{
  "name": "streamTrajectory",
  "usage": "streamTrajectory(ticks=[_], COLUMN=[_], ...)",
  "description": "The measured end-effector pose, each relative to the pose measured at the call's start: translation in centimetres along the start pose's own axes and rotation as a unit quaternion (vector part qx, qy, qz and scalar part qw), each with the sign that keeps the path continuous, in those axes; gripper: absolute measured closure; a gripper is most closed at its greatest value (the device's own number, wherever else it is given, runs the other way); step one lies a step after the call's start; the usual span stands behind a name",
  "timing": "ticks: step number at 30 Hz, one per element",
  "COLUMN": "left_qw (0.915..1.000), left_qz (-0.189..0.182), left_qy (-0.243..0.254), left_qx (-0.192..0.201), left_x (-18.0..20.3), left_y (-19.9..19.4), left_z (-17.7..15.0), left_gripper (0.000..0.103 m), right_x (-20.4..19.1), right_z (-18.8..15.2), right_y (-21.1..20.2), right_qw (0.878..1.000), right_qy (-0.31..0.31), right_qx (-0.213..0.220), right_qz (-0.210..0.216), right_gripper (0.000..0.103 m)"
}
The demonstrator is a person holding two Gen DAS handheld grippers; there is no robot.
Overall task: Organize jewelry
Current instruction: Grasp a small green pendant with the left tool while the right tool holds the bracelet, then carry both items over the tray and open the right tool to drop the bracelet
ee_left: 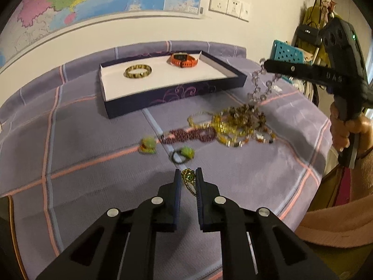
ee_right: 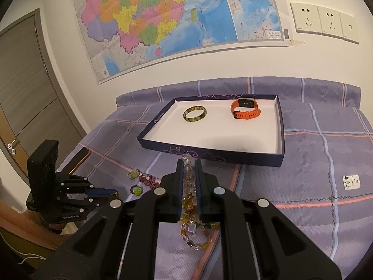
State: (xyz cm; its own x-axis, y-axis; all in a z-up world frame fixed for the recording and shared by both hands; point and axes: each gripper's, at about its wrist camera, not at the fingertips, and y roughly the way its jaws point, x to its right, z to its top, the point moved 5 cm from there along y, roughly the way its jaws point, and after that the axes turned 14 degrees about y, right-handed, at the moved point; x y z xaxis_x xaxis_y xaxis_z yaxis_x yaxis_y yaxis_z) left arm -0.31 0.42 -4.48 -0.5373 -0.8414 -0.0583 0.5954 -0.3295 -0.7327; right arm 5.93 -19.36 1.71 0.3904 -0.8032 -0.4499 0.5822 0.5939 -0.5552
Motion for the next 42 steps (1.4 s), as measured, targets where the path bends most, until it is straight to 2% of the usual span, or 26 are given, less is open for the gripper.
streamTrajectory(ticks=[11, 21, 29, 42], left_qw=[0.9993, 0.9981, 0.9979, 0.9972], left_qz=[0.015, 0.037, 0.051, 0.067], left_qy=[-0.012, -0.018, -0.014, -0.019], left_qx=[0.033, 0.046, 0.038, 0.026], left_x=[-2.2, -5.2, -6.6, -8.3], left_y=[-0.3, 1.1, 2.9, 4.7], left_z=[3.7, 7.6, 9.5, 10.8], left_gripper=[0.093, 0.093, 0.093, 0.093], right_x=[0.3, 0.9, 1.1, 1.7], right_z=[2.4, 5.1, 6.8, 8.8], right_y=[0.7, 2.6, 4.4, 6.9], right_qw=[1.0, 1.0, 1.0, 1.0], right_qy=[-0.004, -0.004, -0.004, -0.003], right_qx=[0.009, 0.013, 0.015, 0.011], right_qz=[0.003, -0.003, -0.003, -0.008], right_gripper=[0.093, 0.093, 0.093, 0.093])
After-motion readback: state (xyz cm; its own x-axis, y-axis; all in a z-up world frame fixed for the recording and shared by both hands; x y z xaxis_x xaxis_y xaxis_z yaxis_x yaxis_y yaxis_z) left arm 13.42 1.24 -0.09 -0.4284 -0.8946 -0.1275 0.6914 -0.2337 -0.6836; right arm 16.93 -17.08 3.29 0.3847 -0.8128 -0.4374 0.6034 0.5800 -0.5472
